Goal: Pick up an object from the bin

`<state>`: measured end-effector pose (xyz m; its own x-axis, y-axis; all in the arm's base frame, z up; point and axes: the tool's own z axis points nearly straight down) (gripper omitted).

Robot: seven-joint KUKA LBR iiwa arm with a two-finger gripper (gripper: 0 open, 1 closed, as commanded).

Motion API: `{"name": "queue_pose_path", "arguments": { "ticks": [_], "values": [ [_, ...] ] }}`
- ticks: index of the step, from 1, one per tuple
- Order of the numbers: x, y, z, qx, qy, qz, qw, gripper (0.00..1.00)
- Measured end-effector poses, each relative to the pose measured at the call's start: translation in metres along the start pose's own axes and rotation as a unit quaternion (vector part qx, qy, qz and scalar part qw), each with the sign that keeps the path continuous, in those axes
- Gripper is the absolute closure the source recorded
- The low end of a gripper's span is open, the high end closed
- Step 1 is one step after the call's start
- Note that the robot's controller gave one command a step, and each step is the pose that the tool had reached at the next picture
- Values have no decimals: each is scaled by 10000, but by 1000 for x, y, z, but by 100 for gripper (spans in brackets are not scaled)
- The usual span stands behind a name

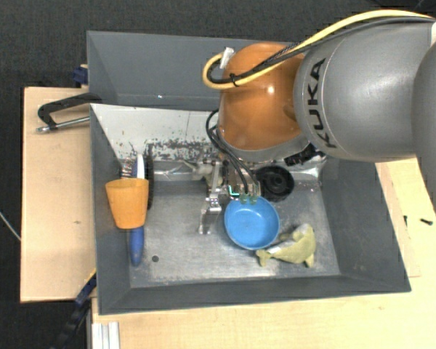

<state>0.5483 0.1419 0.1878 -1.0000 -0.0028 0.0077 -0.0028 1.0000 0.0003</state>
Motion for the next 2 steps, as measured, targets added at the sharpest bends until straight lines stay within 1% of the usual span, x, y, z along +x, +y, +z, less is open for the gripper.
{"name": "queue_pose_path", "arguments": {
  "ticks": [1, 2],
  "values": [
    [15, -101, 74, 13, -22, -1452, 9894, 0],
    [5, -121, 87, 14, -58, -3074, 9516, 0]
  ]
}}
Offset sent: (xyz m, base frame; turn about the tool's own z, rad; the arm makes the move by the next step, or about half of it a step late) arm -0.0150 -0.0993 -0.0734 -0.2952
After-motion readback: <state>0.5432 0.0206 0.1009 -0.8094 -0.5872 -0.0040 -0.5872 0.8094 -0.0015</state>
